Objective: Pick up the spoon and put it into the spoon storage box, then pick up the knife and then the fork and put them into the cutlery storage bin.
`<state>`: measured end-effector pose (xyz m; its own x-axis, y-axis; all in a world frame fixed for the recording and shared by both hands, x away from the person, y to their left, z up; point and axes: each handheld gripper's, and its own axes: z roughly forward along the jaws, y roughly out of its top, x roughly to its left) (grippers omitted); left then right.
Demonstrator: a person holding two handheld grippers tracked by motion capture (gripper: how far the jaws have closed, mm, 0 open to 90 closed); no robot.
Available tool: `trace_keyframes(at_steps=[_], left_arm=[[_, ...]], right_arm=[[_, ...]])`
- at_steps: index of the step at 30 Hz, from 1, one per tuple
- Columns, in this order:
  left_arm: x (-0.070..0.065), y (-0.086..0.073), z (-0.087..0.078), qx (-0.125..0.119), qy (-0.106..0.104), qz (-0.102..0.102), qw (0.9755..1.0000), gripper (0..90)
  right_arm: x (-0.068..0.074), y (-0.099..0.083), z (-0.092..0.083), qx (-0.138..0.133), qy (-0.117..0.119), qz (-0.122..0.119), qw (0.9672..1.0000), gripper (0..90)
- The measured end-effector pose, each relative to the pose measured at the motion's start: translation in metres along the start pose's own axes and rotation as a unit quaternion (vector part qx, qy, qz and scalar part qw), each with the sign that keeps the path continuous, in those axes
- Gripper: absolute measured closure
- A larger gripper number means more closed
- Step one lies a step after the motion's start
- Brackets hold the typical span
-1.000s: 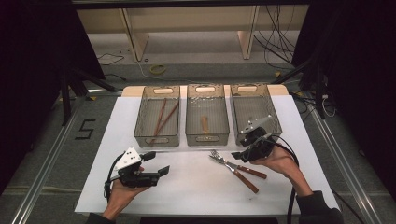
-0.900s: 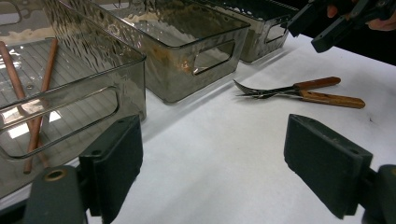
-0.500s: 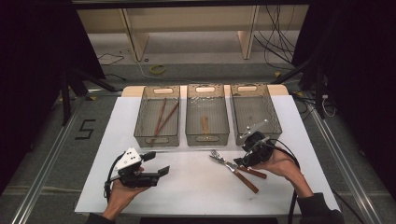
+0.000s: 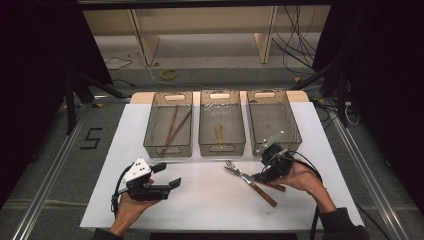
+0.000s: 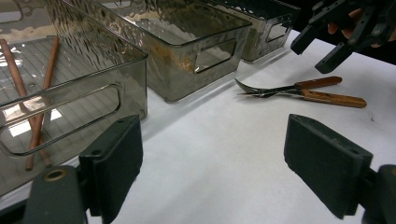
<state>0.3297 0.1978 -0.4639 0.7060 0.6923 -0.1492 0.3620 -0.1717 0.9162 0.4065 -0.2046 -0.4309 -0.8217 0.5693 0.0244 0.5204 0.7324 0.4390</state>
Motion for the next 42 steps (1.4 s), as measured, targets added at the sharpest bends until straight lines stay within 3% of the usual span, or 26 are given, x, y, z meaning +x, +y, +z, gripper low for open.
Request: trace_keyframes(at_steps=[27, 38, 42], left_arm=[[-0.001, -0.001, -0.002, 0.001, 0.001, 0.002, 1.0, 19.2], [-0.001, -0.001, -0.001, 0.005, 0.001, 0.008, 1.0, 19.2], [-0.002, -0.001, -0.002, 0.005, 0.001, 0.008, 1.0, 19.3]], right_arm=[[0.002, -0.009, 0.011, 0.043, 0.0, -0.023, 0.9988, 52.2], [0.005, -0.011, 0.02, 0.068, -0.005, -0.044, 0.9967, 60.1], [0.006, -0.011, 0.022, 0.075, -0.009, -0.04, 0.9963, 63.1]])
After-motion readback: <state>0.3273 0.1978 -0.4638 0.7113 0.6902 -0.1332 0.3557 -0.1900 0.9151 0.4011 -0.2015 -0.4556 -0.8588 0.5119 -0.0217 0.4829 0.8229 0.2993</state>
